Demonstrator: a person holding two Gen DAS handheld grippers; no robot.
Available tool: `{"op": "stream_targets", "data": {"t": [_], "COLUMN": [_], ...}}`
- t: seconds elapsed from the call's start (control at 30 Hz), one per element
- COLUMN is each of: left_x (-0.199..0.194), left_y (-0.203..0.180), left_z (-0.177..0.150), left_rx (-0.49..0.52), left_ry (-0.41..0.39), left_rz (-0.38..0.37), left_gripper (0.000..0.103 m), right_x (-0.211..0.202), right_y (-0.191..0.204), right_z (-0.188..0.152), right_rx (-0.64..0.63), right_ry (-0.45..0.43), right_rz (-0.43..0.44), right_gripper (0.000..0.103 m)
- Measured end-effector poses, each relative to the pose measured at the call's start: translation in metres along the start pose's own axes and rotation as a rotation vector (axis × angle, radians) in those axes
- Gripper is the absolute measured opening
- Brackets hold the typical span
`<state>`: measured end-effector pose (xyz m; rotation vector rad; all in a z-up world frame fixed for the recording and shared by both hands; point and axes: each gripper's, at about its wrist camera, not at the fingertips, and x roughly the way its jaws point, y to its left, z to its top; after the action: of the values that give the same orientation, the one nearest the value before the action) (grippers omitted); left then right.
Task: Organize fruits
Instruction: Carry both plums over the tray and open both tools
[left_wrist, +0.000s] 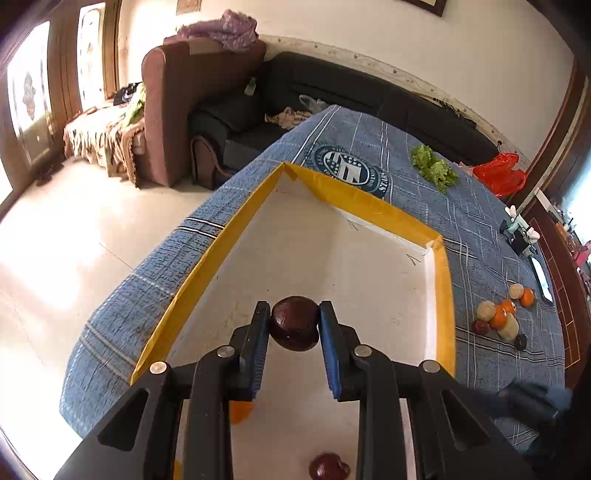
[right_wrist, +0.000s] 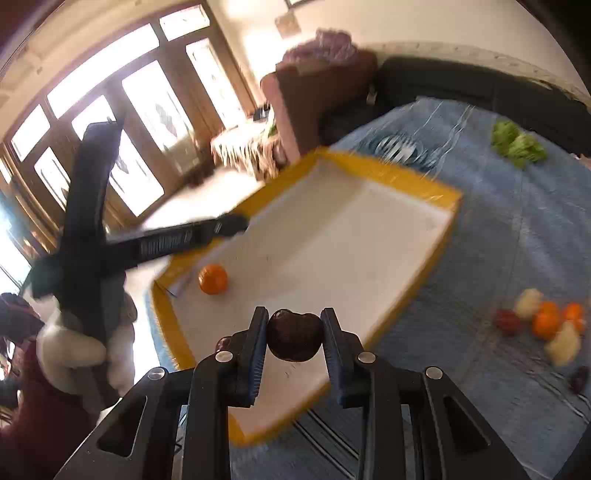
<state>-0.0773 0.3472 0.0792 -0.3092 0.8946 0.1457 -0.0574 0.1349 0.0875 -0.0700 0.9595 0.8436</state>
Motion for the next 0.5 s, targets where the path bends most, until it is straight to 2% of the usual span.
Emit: {"op": "stream_targets", "data": {"t": [0.17,0.33,0.5], "left_x": [0.038,0.050,0.053], "left_y": [0.008,0.017,0.019], "left_z": [0.004,0.007,0.006], "left_rx": [-0.028,-0.066,-0.082], "left_ry": [0.082,0.101,0.123], "left_rz": [0.001,-0.021,-0.014], "left_gripper": [0.026,0.027,0.043], "right_x": [0.047,0.057,0.057], "right_y": [0.013,0.022,0.027], "right_z": [-0.006,-0.009,-0.011], "right_rx": [-0.036,-0.087,-0.117], "right_ry": [0.082,0.085,0.077], "right_rz": [-0.039,-0.093,-0.134], "right_gripper": [0.033,0.033,0.034]}}
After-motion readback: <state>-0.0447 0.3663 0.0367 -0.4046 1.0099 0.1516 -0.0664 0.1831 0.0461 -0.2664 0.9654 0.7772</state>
